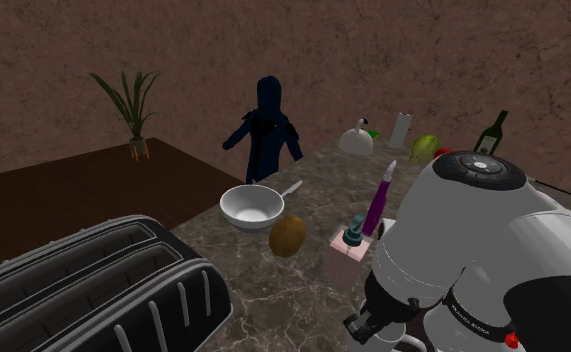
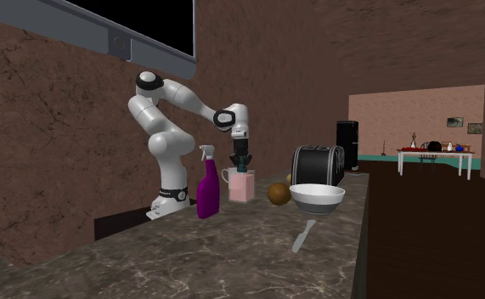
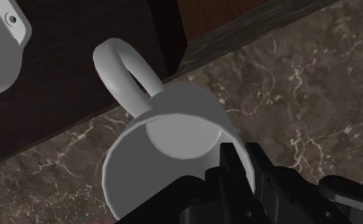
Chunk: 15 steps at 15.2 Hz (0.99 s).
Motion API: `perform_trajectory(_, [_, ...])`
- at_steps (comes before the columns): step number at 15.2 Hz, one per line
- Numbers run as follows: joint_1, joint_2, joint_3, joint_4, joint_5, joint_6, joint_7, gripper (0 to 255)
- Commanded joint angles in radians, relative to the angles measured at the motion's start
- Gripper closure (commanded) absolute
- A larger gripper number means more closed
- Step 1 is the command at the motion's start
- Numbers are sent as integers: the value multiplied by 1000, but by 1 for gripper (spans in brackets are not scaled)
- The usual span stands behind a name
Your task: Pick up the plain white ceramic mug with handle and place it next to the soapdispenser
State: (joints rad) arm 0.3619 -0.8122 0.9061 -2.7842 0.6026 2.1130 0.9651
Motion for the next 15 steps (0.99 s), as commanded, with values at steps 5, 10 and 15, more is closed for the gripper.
perform_trajectory(5, [0,1,2,-1,1,3,0,255])
perform_trajectory(10, [0,1,2,-1,1,3,0,0])
perform_trajectory(15, [15,-74,-89,77,-58,-153,10,0])
